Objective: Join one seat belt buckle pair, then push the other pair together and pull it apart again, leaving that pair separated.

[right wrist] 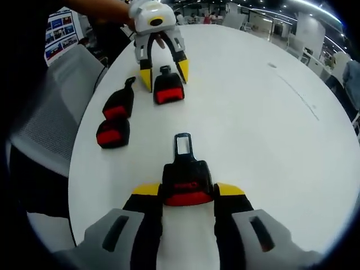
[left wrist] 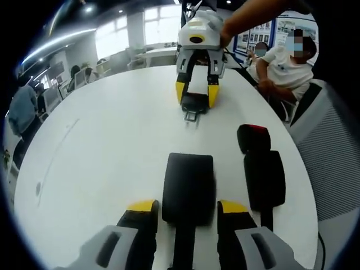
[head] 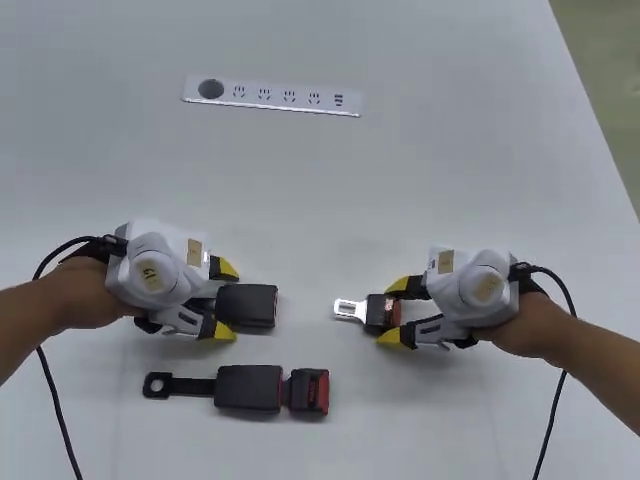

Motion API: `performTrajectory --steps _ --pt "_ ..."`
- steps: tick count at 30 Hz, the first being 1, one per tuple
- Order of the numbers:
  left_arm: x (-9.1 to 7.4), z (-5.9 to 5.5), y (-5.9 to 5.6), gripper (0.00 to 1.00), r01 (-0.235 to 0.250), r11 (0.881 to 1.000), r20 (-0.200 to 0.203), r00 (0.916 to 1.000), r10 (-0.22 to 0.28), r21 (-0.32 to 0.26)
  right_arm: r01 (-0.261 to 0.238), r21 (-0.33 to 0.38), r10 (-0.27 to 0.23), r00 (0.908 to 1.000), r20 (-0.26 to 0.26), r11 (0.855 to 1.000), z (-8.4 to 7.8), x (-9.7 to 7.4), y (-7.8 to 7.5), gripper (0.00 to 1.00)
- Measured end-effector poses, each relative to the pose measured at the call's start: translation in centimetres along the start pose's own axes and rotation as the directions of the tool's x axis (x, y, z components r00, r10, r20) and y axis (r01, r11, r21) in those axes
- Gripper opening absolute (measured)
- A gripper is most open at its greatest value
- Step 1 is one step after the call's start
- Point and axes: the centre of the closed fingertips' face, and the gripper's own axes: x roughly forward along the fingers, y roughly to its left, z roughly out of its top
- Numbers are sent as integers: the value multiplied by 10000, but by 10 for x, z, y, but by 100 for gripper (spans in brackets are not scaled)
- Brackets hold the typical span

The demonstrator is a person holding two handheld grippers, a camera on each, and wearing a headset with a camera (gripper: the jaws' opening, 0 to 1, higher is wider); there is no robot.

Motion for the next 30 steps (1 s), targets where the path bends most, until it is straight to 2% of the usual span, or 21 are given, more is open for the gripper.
performTrajectory --steps 2,3,7,11,18,30 --pt "1 -3 3 35 -106 9999 -43 9999 106 19 39 92 -37 9997 -227 10000 0 -2 1 34" --pt "3 -5 3 34 -18 10000 -87 10000 17 -95 24 10 -23 9995 -319 10000 -1 -1 0 34" --pt "5 -6 3 34 -19 10000 -74 10000 19 -12 -116 -179 105 9980 -627 9998 -3 -1 -1 33" --pt "7 -4 3 34 56 10000 -227 9997 -54 83 -230 -326 202 9963 -837 9992 -4 -2 -1 33" --pt "6 -4 3 33 297 9993 -425 9987 -287 233 -334 -514 283 9948 -977 9981 -3 -2 -1 33" --pt "4 -2 3 33 354 9993 -555 9979 -347 125 -471 -733 405 9951 -897 9962 16 11 5 33"
